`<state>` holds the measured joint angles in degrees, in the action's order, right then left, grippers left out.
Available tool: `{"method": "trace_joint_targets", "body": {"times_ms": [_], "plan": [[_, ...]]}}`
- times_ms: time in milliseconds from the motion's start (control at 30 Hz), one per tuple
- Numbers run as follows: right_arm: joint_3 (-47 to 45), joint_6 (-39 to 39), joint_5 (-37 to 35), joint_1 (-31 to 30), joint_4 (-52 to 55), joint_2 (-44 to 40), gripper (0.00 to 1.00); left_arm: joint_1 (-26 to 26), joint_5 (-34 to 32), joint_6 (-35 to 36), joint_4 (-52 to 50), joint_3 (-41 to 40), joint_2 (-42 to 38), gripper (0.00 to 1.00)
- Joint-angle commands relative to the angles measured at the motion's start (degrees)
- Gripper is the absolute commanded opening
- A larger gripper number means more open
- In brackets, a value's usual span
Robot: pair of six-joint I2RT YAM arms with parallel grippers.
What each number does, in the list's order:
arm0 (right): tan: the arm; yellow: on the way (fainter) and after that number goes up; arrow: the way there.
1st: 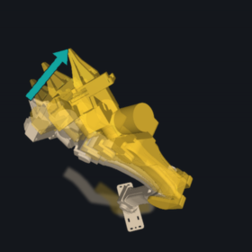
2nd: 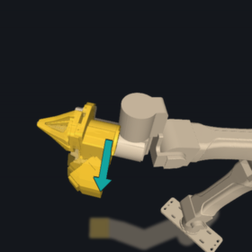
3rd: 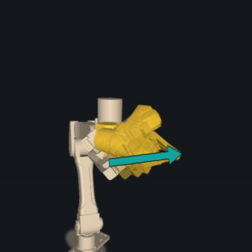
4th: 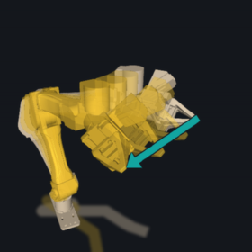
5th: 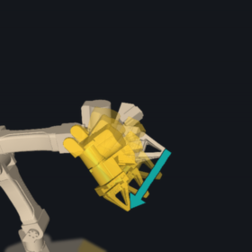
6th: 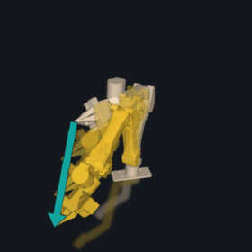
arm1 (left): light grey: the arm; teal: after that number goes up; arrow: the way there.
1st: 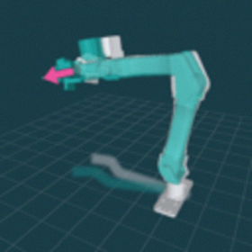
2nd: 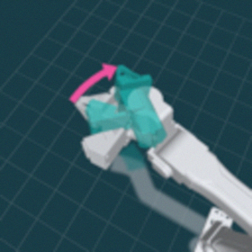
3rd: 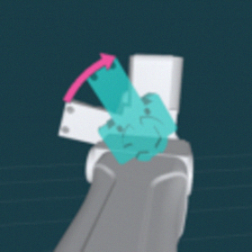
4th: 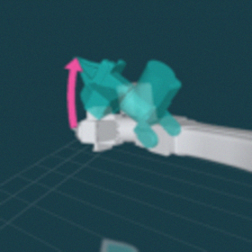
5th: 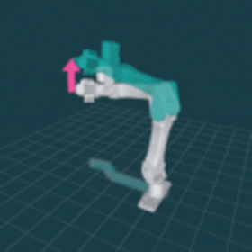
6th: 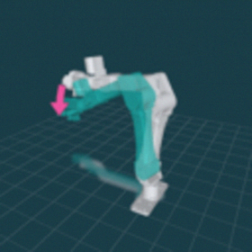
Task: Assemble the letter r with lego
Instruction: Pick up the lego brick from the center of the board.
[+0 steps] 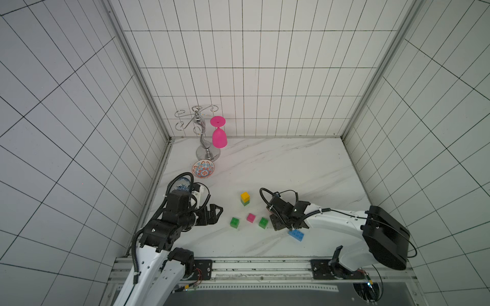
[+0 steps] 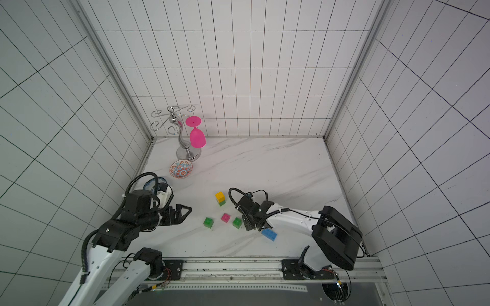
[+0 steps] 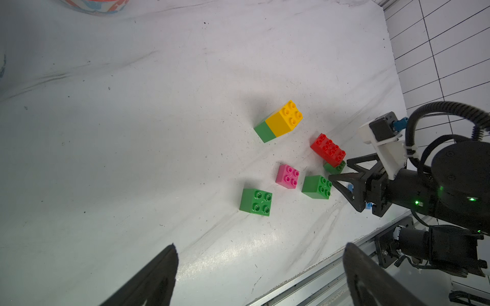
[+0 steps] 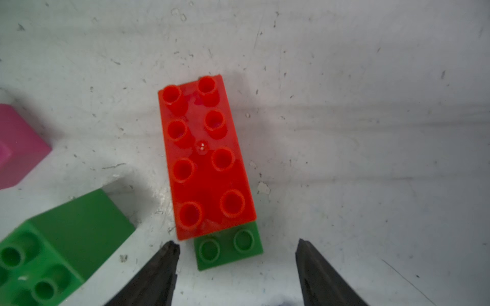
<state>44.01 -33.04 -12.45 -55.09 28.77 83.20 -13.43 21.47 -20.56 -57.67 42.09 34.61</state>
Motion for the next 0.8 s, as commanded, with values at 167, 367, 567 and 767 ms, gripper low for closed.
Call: {"method": "trace_joint_targets", "body": {"times_ms": [167, 367, 567, 767], "plan": [[3.53, 7.79, 6.09, 4.07, 6.93, -5.01, 0.73, 0.11, -0.11, -0.01, 1.00, -0.36, -0.60, 0.97], [8.71, 16.72, 11.38, 8.05, 9.21, -2.56, 0.66, 0.14, -0.16, 0.02, 1.06, -0.35, -0.84, 0.97], [12.77, 20.26, 14.65, 8.29, 9.72, 1.60, 0.62, 0.16, -0.11, 0.10, 1.07, -0.33, -0.70, 0.97], [17.15, 21.34, 15.95, 8.33, 11.10, 6.38, 0.58, 0.15, -0.16, 0.14, 1.04, -0.42, -0.68, 0.97]]}}
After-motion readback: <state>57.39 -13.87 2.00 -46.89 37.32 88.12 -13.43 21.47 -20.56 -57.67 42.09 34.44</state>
